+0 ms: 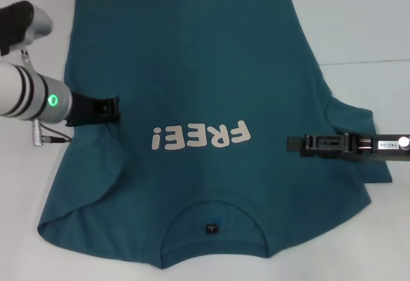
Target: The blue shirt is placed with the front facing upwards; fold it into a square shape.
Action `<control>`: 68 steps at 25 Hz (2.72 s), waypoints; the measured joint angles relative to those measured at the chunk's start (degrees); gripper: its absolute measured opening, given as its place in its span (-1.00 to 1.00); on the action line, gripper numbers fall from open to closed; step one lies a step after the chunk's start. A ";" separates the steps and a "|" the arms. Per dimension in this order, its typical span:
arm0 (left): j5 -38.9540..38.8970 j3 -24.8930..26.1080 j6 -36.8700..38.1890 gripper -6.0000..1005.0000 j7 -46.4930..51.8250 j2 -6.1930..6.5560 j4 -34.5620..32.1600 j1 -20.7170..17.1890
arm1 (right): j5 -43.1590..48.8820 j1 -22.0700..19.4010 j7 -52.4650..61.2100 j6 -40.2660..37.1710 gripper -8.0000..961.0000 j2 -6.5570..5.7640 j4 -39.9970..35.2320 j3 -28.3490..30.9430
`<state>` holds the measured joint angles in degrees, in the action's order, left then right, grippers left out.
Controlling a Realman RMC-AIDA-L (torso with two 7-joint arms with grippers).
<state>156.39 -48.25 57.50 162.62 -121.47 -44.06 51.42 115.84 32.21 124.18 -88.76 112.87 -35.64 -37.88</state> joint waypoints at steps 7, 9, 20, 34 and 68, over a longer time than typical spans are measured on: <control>-6.10 0.01 -2.49 -0.84 -2.00 0.41 2.46 -0.39 | -0.01 -0.25 0.00 0.10 0.70 -0.06 0.05 0.00; -8.12 0.00 -1.40 -0.77 -4.18 0.62 2.26 -0.76 | 0.00 -0.19 0.00 0.34 0.70 -0.07 0.05 0.00; -21.01 3.98 2.85 -0.15 -10.04 1.40 -5.76 -8.62 | -0.06 -0.56 -0.99 1.21 0.70 -0.20 0.05 0.16; -33.44 8.86 27.70 0.78 -33.67 4.73 -8.92 -17.98 | -0.44 -1.15 -5.51 -2.08 0.70 -0.15 0.05 5.93; -42.76 12.18 42.92 0.83 -58.03 -2.56 -9.24 -31.85 | 16.11 -3.80 17.85 -4.15 0.65 -9.52 -16.93 17.19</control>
<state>113.63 -36.08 100.42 104.59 -124.02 -53.30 19.57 131.95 28.41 142.04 -92.90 103.35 -52.57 -20.69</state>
